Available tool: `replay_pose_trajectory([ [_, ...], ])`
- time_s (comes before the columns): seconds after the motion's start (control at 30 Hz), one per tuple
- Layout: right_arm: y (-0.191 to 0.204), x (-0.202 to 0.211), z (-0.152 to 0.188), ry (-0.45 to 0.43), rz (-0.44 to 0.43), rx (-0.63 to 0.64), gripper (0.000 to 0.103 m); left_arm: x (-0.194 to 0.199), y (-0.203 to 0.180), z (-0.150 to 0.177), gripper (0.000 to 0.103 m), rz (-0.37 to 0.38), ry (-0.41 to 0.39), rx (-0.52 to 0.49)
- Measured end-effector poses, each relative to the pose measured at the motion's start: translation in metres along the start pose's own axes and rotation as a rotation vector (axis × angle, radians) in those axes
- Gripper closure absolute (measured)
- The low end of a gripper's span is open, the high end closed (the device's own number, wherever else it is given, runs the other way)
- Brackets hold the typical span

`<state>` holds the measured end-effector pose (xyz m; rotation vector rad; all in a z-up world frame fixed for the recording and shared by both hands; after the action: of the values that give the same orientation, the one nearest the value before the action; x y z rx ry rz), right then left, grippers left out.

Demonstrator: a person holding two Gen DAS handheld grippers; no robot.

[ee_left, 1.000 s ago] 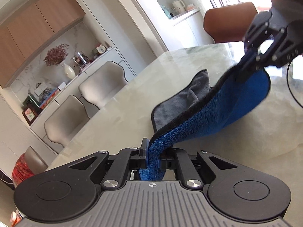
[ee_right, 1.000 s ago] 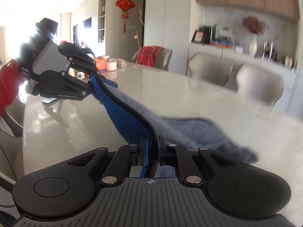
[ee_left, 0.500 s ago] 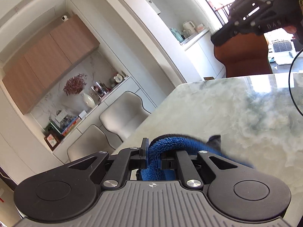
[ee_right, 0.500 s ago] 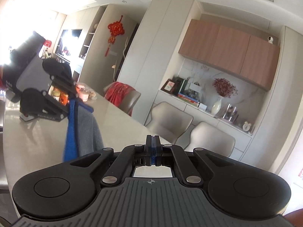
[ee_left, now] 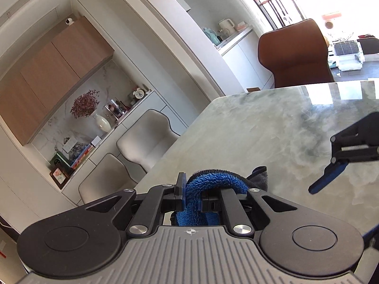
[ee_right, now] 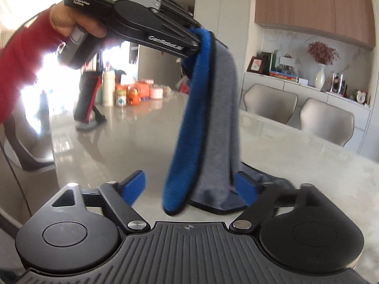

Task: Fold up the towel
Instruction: 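Lift the towel high with both grippers, spreading it between them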

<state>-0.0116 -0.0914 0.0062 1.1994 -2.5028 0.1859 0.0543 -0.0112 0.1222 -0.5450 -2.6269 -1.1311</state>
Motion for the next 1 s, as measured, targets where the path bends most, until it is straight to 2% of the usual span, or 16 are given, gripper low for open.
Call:
replay_pose_trajectory([
  [0.1, -0.005, -0.014, 0.005, -0.014, 0.013, -0.077, 0.018, 0.001, -0.002, 0.001, 0.093, 0.008, -0.007, -0.001],
  [0.2, -0.019, -0.019, 0.012, -0.019, -0.007, -0.204, 0.036, 0.000, -0.001, 0.003, 0.093, 0.009, -0.006, 0.001],
  [0.3, -0.030, -0.018, 0.018, -0.048, 0.011, -0.265, 0.076, -0.001, 0.000, 0.007, 0.093, 0.008, -0.001, 0.009],
  [0.33, -0.031, -0.019, 0.019, -0.046, -0.012, -0.249, 0.098, -0.001, 0.001, 0.009, 0.093, 0.007, 0.000, 0.010],
  [0.4, -0.035, -0.017, 0.020, -0.043, -0.046, -0.226, 0.100, -0.003, 0.003, 0.014, 0.093, -0.008, 0.010, 0.017],
  [0.47, -0.039, -0.007, 0.014, -0.045, -0.011, -0.167, 0.100, -0.006, 0.006, 0.018, 0.093, -0.038, 0.024, 0.016],
  [0.53, -0.044, 0.008, -0.003, -0.064, 0.093, -0.042, 0.100, -0.009, 0.012, 0.022, 0.093, -0.063, 0.038, 0.013],
  [0.6, -0.057, 0.031, -0.035, -0.090, 0.236, 0.105, 0.100, -0.011, 0.019, 0.021, 0.093, -0.087, 0.038, 0.024],
  [0.7, -0.077, 0.059, -0.083, -0.118, 0.348, 0.222, 0.100, -0.012, 0.032, 0.011, 0.093, -0.134, 0.008, 0.036],
  [0.8, -0.095, 0.079, -0.127, -0.133, 0.452, 0.335, 0.100, -0.012, 0.046, -0.005, 0.093, -0.142, -0.025, 0.045],
  [1.0, -0.124, 0.090, -0.190, -0.140, 0.543, 0.438, 0.100, -0.024, 0.072, -0.047, 0.093, -0.197, -0.073, 0.015],
])
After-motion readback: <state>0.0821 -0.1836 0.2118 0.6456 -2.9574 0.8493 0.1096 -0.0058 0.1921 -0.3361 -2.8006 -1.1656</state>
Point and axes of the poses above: each gripper's, at about its wrist camera, not at the fingertips, and x roughly against the way its jaws point, y to its left, z to its underside, the point moved 4 cm from there along -x, roughly the way its jaws point, and after that the axes turned 5 degrees about -z, right-handed, at the moved point
